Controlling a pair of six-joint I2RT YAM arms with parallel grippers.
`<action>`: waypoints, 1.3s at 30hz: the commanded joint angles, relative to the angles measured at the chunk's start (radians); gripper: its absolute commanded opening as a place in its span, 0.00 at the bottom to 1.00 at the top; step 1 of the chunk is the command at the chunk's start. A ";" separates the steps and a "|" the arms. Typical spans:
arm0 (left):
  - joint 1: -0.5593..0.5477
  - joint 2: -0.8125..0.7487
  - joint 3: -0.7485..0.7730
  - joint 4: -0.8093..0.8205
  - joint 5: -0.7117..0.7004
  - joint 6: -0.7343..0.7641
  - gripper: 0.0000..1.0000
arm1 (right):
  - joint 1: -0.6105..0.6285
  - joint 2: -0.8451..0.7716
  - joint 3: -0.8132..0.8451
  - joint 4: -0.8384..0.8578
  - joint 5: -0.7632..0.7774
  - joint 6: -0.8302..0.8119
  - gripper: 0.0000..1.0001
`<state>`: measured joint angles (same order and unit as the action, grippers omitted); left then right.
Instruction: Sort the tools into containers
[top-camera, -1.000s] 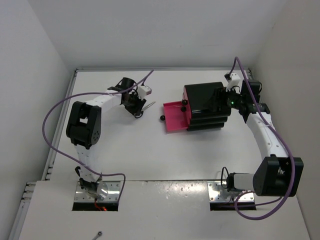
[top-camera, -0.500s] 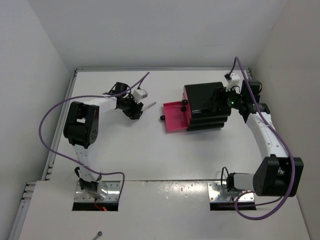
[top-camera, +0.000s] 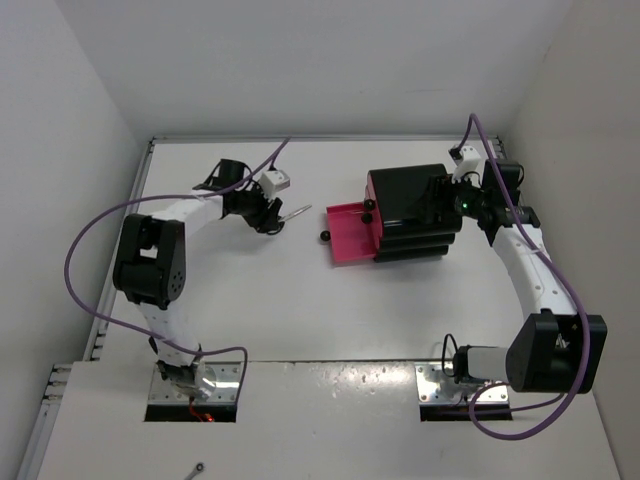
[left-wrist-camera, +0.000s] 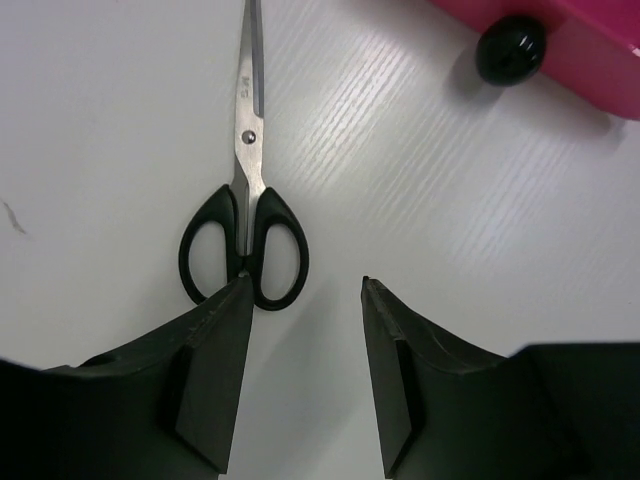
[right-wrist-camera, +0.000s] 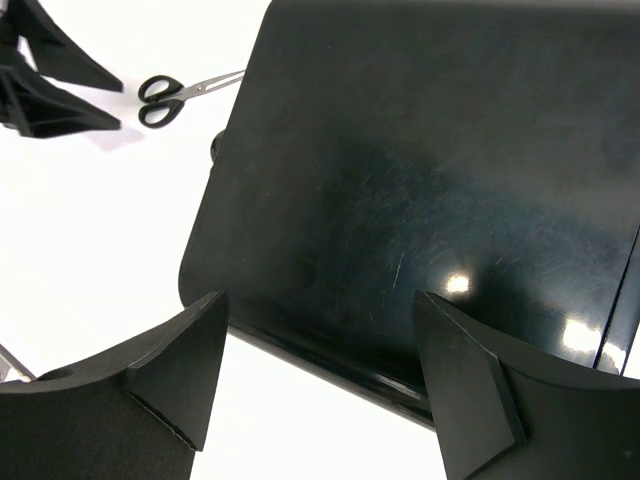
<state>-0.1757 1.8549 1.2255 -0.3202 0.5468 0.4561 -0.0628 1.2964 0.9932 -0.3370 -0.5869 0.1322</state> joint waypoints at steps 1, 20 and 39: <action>0.005 -0.080 0.002 0.010 0.074 0.026 0.53 | 0.008 0.010 -0.031 -0.080 0.010 0.012 0.75; 0.024 0.044 0.060 0.053 0.025 0.099 0.51 | 0.008 0.020 -0.031 -0.099 0.010 0.003 0.75; 0.051 0.139 0.104 0.072 0.005 0.101 0.51 | 0.008 0.067 -0.001 -0.119 0.010 -0.006 0.75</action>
<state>-0.1410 1.9709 1.2778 -0.2832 0.5323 0.5400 -0.0628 1.3170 1.0058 -0.3374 -0.5987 0.1307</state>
